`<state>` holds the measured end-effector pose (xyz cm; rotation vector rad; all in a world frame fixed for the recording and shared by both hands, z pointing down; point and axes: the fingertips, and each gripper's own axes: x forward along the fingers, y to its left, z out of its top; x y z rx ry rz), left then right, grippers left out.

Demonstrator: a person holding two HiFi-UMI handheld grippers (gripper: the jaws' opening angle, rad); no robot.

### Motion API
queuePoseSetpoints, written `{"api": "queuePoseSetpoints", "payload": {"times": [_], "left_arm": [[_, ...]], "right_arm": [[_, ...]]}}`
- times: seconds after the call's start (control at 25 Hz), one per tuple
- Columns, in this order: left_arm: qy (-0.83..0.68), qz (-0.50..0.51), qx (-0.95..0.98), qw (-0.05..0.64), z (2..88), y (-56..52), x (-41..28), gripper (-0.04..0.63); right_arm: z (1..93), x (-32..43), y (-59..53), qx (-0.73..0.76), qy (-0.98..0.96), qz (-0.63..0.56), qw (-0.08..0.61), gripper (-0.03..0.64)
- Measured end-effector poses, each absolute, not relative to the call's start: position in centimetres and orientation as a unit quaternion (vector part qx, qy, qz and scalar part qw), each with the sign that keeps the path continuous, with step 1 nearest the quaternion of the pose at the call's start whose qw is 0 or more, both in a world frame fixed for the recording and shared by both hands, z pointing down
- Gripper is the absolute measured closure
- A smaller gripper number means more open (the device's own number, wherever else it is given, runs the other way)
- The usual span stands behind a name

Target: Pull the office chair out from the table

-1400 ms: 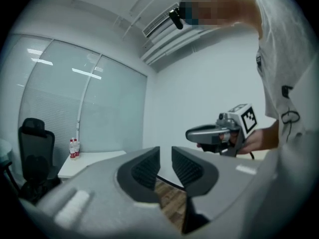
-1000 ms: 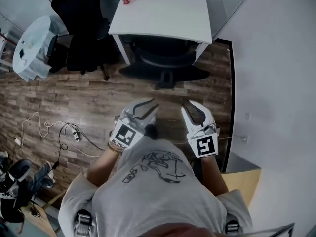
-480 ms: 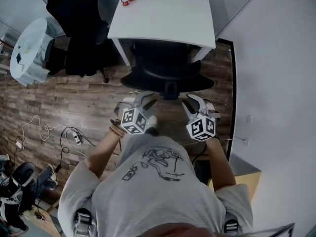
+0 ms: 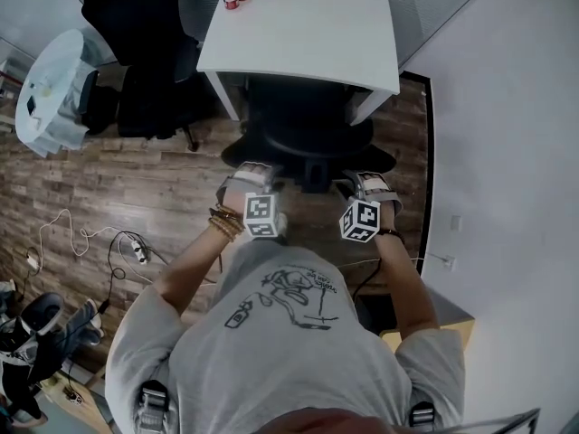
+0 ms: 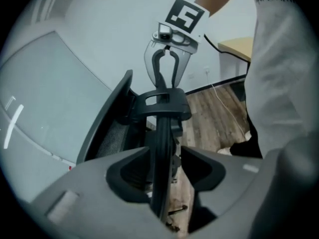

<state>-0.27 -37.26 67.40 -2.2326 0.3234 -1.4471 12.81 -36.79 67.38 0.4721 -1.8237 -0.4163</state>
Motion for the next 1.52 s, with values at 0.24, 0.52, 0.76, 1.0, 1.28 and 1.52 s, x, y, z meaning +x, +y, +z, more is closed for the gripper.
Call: {"api": "queuePoseSetpoints", "payload": {"times": [0.24,0.52,0.76,1.0,1.28,1.52], "left_arm": [[0.113,-0.551,-0.789,0.246,68.7,-38.4,-0.3,0.403],[0.111,-0.549,-0.788,0.255,69.4,-38.3,-0.4,0.491],[0.110,-0.551,-0.790,0.246,69.4,-38.2,-0.4,0.497],[0.114,-0.554,-0.790,0.237,69.4,-37.9,-0.9,0.502],[0.106,-0.554,-0.791,0.238,69.3,-35.7,-2.2,0.500],[0.101,-0.555,-0.790,0.239,69.3,-32.9,-2.1,0.500]], "right_arm": [[69.7,13.0,-37.9,0.176,-0.754,-0.203,0.600,0.446],[70.1,12.9,-38.3,0.175,-0.747,-0.209,0.607,0.506],[70.4,12.9,-38.1,0.176,-0.743,-0.207,0.612,0.511],[70.3,12.4,-37.6,0.174,-0.743,-0.204,0.614,0.514],[70.2,11.1,-34.9,0.170,-0.749,-0.200,0.608,0.514],[70.1,11.3,-32.2,0.173,-0.751,-0.196,0.606,0.514]]}}
